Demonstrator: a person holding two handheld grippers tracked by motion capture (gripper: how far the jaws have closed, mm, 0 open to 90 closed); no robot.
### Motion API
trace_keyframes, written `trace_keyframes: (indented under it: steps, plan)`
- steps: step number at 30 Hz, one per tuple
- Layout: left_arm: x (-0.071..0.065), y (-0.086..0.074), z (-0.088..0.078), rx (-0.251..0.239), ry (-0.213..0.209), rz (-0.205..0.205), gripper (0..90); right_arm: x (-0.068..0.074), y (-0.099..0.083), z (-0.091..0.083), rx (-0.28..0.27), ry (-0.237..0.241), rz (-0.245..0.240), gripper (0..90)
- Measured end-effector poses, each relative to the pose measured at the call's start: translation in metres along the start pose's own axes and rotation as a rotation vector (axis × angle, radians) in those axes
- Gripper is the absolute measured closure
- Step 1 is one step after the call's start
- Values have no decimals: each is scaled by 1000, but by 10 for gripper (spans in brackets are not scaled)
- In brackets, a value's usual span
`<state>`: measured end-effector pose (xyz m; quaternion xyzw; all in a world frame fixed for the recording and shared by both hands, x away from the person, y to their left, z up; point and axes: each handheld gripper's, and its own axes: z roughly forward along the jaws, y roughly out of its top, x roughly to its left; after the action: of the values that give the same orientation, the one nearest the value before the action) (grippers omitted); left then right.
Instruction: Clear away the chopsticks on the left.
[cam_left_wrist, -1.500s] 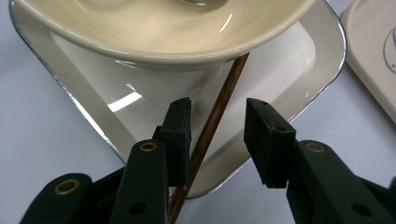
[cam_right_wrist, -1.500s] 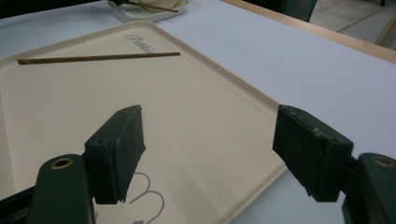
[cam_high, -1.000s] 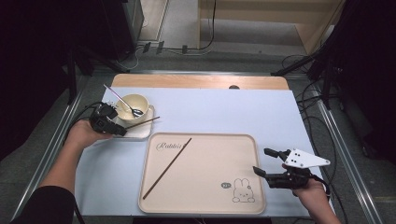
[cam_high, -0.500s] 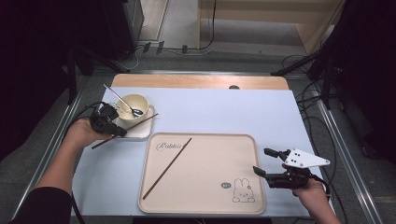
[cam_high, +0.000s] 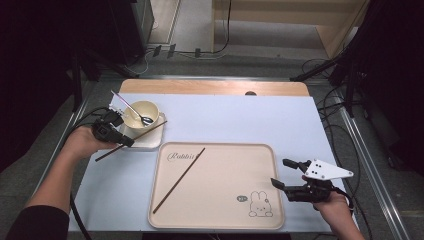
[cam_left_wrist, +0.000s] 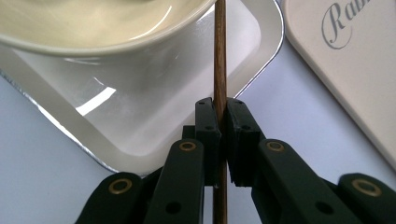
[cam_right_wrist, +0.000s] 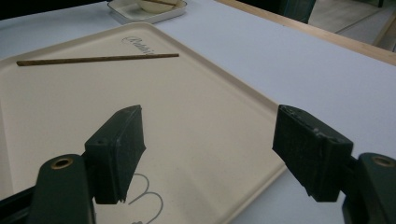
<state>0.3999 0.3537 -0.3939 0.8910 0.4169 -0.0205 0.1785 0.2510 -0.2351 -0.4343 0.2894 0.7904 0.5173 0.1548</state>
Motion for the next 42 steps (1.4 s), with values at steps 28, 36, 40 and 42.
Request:
trace_keyframes:
  steps: [28, 36, 40, 42]
  plan:
    - [-52, 3, -11, -38, -62, -169, 856, 0, 0, 2, 6, 3, -3, 250]
    - [-68, 8, -11, -50, -61, -210, 856, 0, 0, 2, 5, 6, 0, 249]
    - [-77, 10, -11, -44, -46, -239, 856, 0, 1, 3, 5, 8, 0, 249]
    - [-81, 11, -11, -47, -48, -246, 857, 0, 1, 3, 4, 8, -2, 250]
